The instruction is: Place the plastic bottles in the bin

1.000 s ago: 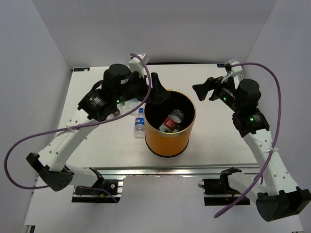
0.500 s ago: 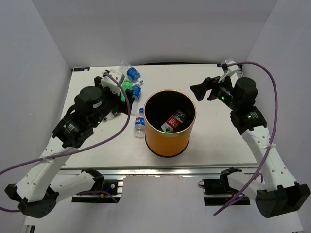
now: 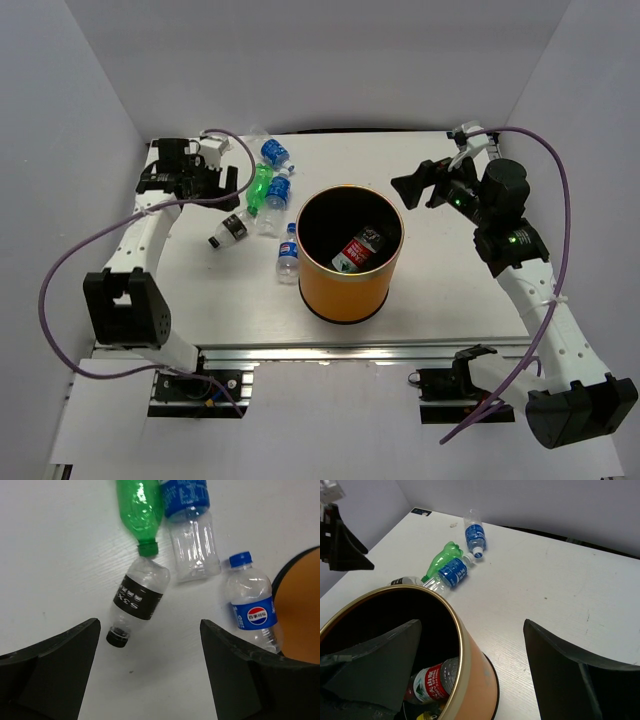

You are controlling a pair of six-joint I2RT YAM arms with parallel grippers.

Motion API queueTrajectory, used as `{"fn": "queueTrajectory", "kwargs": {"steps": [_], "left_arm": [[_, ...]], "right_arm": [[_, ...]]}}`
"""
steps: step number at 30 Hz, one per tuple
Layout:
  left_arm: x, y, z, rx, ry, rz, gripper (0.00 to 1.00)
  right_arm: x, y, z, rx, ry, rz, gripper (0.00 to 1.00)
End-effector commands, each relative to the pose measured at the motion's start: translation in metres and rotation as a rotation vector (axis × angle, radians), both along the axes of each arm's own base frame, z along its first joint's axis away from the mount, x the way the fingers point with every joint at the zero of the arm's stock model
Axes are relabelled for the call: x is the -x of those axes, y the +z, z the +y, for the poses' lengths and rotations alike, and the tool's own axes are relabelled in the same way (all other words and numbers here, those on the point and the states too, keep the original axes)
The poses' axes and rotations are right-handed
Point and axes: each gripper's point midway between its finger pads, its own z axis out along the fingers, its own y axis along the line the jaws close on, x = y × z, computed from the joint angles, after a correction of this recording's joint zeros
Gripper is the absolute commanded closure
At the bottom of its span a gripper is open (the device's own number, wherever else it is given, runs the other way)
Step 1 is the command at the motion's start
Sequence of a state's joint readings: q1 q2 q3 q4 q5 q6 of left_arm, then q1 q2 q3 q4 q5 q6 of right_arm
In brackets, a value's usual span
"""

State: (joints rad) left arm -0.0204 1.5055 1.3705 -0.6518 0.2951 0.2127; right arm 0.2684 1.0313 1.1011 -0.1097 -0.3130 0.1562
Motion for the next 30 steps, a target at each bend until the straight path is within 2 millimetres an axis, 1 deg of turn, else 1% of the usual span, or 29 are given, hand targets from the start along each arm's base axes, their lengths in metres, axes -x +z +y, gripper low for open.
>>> {"fn": "queueTrajectory", "kwargs": {"steps": [1, 2, 3, 4, 5, 6, 7, 8, 10, 11, 13, 14, 16, 17, 18, 20, 21, 22, 24, 25, 27, 28, 29, 30], "left_arm": [[0.004, 0.008, -0.021, 0.054, -0.187, -0.008, 0.08], [0.000, -0.010, -0.022, 0.075, -0.200, 0.038, 0.08], [-0.003, -0.020, -0.009, 0.092, -0.165, 0.063, 0.07], [-0.006, -0.028, -0.007, 0.101, -0.163, 0.079, 0.07], [-0.008, -0.042, -0.006, 0.141, -0.172, 0.117, 0.07], [-0.007, -0.049, -0.007, 0.159, -0.176, 0.142, 0.02], [-0.008, -0.062, -0.010, 0.181, -0.188, 0.179, 0.02], [-0.008, -0.068, -0.011, 0.193, -0.195, 0.197, 0.02], [-0.006, -0.082, -0.013, 0.202, -0.204, 0.233, 0.02], [-0.003, -0.097, -0.013, 0.210, -0.194, 0.272, 0.02], [0.003, -0.110, -0.016, 0.226, -0.203, 0.299, 0.02], [0.007, -0.123, -0.017, 0.237, -0.201, 0.321, 0.02], [0.007, -0.133, -0.017, 0.248, -0.186, 0.345, 0.02], [0.009, -0.143, -0.019, 0.263, -0.188, 0.382, 0.02], [0.004, -0.140, -0.020, 0.270, -0.195, 0.379, 0.02], [0.001, -0.146, -0.020, 0.281, -0.178, 0.409, 0.03], [-0.001, -0.157, -0.017, 0.278, -0.156, 0.441, 0.03], [-0.006, -0.157, -0.017, 0.285, -0.135, 0.452, 0.03], [-0.008, -0.159, -0.021, 0.310, -0.127, 0.479, 0.04], [-0.008, -0.159, -0.024, 0.321, -0.130, 0.487, 0.07], [-0.007, -0.151, -0.026, 0.340, -0.112, 0.502, 0.23], [-0.011, -0.143, -0.024, 0.334, -0.102, 0.487, 0.33], [-0.011, -0.135, -0.024, 0.343, -0.065, 0.497, 0.42], [-0.014, -0.123, -0.023, 0.343, -0.056, 0.474, 0.60]], "right_arm": [[-0.001, 0.013, -0.004, 0.010, -0.010, -0.046, 0.11], [-0.002, 0.011, -0.003, 0.013, -0.010, -0.040, 0.11], [-0.002, 0.010, -0.004, 0.017, -0.013, -0.041, 0.11], [-0.002, 0.010, -0.004, 0.020, -0.013, -0.041, 0.11], [-0.003, 0.009, -0.004, 0.026, -0.012, -0.042, 0.11], [-0.003, 0.008, -0.004, 0.029, -0.013, -0.043, 0.11], [-0.005, 0.008, -0.005, 0.033, -0.016, -0.040, 0.10], [-0.005, 0.009, -0.005, 0.038, -0.015, -0.042, 0.11], [-0.007, 0.009, -0.006, 0.042, -0.023, -0.042, 0.11], [-0.007, 0.008, -0.006, 0.045, -0.024, -0.039, 0.11], [-0.009, 0.008, -0.006, 0.046, -0.027, -0.035, 0.11], [-0.009, 0.007, -0.008, 0.053, -0.034, -0.031, 0.11], [-0.010, 0.005, -0.009, 0.058, -0.041, -0.030, 0.11], [-0.011, 0.004, -0.011, 0.063, -0.051, -0.030, 0.11], [-0.010, 0.005, -0.011, 0.064, -0.054, -0.036, 0.11], [-0.010, 0.003, -0.012, 0.065, -0.059, -0.035, 0.11], [-0.010, 0.002, -0.012, 0.066, -0.055, -0.030, 0.11], [-0.009, 0.002, -0.012, 0.064, -0.054, -0.027, 0.11], [-0.007, 0.002, -0.013, 0.065, -0.059, -0.031, 0.11], [-0.006, 0.004, -0.015, 0.065, -0.068, -0.039, 0.11], [-0.003, 0.008, -0.018, 0.065, -0.082, -0.058, 0.11], [-0.003, 0.009, -0.020, 0.065, -0.091, -0.066, 0.11], [-0.002, 0.010, -0.020, 0.064, -0.091, -0.070, 0.11], [0.000, 0.012, -0.021, 0.064, -0.093, -0.077, 0.10]]}}
